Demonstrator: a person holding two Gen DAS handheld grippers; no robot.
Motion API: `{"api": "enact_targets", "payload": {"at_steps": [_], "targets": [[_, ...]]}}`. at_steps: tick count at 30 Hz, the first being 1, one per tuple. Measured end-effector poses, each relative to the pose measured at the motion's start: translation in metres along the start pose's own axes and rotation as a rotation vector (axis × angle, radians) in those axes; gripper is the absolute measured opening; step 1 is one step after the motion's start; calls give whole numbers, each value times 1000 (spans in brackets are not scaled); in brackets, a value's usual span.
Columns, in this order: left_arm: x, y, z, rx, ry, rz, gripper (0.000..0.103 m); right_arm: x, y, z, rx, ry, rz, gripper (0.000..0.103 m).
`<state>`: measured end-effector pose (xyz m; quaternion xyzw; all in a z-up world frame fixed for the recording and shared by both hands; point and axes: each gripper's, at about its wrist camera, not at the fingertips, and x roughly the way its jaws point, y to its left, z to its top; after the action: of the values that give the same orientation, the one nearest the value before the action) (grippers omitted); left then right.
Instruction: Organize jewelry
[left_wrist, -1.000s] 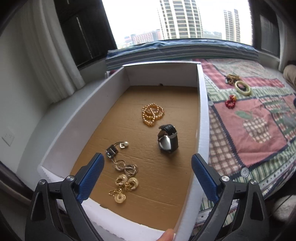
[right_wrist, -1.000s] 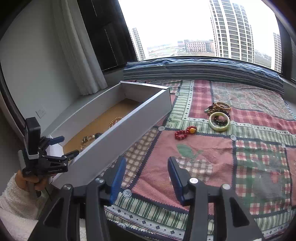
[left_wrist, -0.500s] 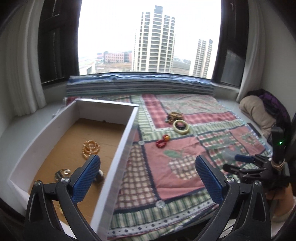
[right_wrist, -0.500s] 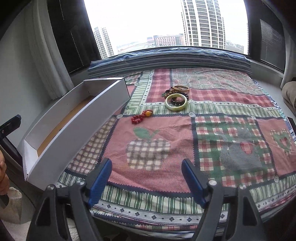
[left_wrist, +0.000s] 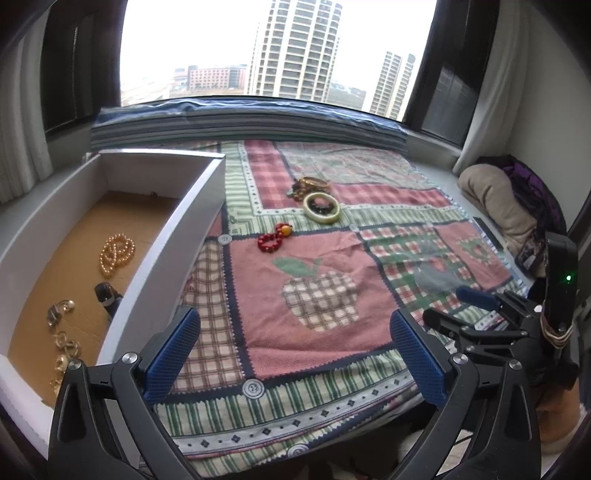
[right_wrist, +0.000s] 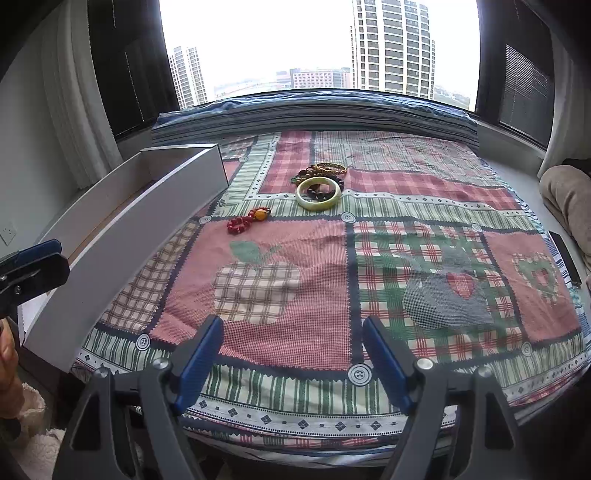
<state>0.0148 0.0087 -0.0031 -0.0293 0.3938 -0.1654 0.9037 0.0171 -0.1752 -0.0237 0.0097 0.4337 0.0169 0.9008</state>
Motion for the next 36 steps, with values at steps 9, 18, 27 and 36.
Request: {"api": "enact_targets", "payload": {"at_steps": [9,18,27,36], "targets": [[11,-7,-1,12,33,18,102,4,-2,-2,1,12,7,79],[27,-17,-7,29,86,28,102,9,-7,-5,5,37,-10,79],[34,-23,-13,46,112,38,102,13,-2,-7,-14,50,-14,79],[39,-22,-17,42,144,53,102,14,-2,-9,-13,60,-19,79]]}}
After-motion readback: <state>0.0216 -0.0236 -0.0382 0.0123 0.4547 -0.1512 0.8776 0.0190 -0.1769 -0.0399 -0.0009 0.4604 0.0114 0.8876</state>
